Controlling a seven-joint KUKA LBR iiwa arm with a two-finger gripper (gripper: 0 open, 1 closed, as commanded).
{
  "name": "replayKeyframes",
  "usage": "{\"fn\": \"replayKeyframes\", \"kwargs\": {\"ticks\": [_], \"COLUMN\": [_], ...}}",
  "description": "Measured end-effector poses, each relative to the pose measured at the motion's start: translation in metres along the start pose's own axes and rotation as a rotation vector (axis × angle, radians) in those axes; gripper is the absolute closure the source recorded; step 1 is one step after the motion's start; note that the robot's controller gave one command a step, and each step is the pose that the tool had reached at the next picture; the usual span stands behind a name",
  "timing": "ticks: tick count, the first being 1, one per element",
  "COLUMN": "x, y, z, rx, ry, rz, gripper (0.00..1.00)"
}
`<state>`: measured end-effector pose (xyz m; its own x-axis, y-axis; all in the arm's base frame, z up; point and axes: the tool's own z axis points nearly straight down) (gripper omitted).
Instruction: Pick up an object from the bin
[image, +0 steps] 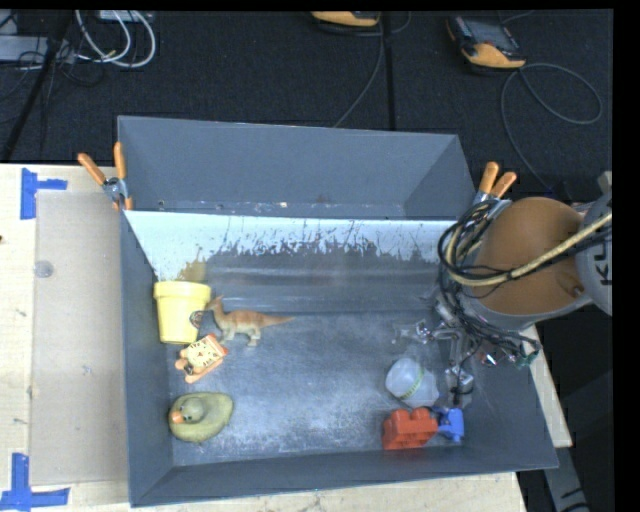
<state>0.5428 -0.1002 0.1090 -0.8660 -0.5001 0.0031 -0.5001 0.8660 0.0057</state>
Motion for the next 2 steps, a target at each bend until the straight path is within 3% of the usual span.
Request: {"fn": "replayKeyframes", "kwargs": {"ticks": [1,2], "x": [0.002,-0.015], "y": [0.009,-0.016], "z": [0.006,0.012], "rx": [0.000,-0.001], "ry": [0.001,0.000], "rz": [0.000,-0.209], "gripper": [0.00,1.00]}}
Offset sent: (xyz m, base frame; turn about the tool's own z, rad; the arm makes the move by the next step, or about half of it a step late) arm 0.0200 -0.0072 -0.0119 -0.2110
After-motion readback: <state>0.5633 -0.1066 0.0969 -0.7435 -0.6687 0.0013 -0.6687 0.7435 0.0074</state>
